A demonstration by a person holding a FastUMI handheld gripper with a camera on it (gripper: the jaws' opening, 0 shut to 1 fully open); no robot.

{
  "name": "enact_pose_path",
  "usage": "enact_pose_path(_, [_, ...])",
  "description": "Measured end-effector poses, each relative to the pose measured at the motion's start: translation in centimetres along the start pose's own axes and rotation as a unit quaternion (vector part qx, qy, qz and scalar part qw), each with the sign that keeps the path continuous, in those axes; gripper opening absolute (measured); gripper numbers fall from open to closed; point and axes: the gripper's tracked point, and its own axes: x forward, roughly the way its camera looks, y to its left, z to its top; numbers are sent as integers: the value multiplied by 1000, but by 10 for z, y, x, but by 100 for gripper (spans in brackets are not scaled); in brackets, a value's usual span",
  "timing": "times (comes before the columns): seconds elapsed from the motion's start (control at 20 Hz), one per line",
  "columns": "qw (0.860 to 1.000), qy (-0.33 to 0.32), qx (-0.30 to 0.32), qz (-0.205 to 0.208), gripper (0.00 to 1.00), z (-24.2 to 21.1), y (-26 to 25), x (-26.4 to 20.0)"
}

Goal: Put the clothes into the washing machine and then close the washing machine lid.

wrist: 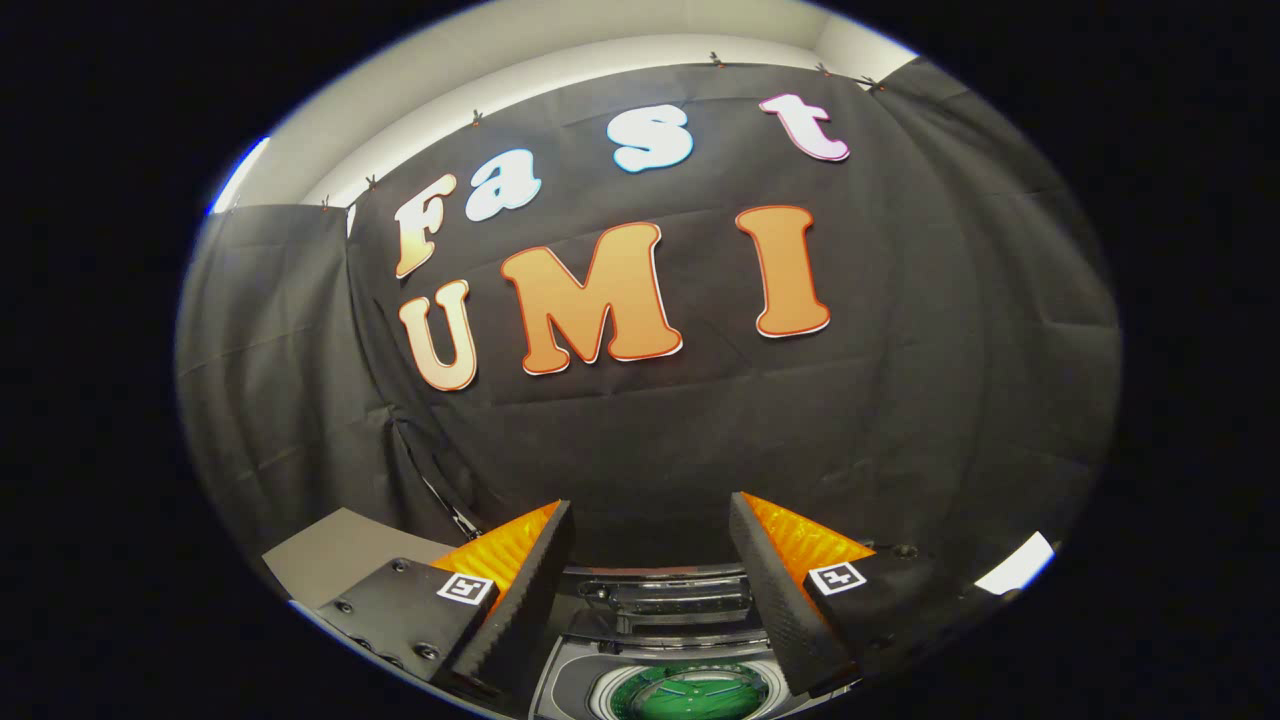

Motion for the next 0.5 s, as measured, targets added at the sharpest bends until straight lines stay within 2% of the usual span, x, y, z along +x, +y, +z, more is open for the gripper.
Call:
enact_pose_path(0.2, [1000, 21, -8, 16, 99, -10, 16, 40])
enact_pose_path(0.5, [997, 72, -21, 1, 99, -39, 6, 103])
